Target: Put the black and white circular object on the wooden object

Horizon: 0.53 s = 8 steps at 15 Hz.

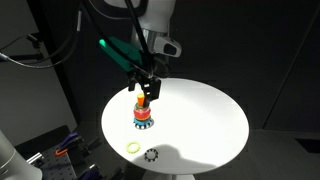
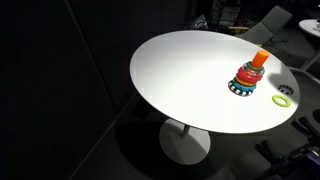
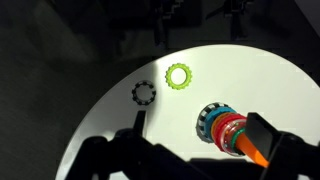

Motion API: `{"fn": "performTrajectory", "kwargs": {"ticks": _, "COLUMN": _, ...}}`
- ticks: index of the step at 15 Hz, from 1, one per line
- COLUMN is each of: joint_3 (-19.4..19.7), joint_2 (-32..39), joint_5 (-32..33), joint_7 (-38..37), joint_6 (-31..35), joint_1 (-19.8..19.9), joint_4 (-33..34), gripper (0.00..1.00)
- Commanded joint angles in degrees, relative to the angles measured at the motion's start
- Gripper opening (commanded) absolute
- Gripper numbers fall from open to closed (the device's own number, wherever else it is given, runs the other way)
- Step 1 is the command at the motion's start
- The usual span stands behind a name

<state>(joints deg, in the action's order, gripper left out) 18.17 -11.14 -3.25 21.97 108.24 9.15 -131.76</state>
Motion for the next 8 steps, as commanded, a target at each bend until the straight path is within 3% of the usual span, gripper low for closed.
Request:
{"fn": "performTrajectory", "kwargs": {"ticks": 1, "joint_3": -0.92, "joint_2": 0.10, "joint_5": -0.17, "joint_7": 0.18, "joint_6": -0.19, "joint_1": 0.99, "joint_4": 0.15, "gripper": 1.00}}
{"fn": "performTrajectory", "kwargs": {"ticks": 8, "joint_3": -1.27, "joint_2": 6.01, "joint_5": 2.88, "joint_7": -0.28, "joint_6": 8.63, "joint_1": 1.73, "joint_4": -2.25, "gripper": 1.00}}
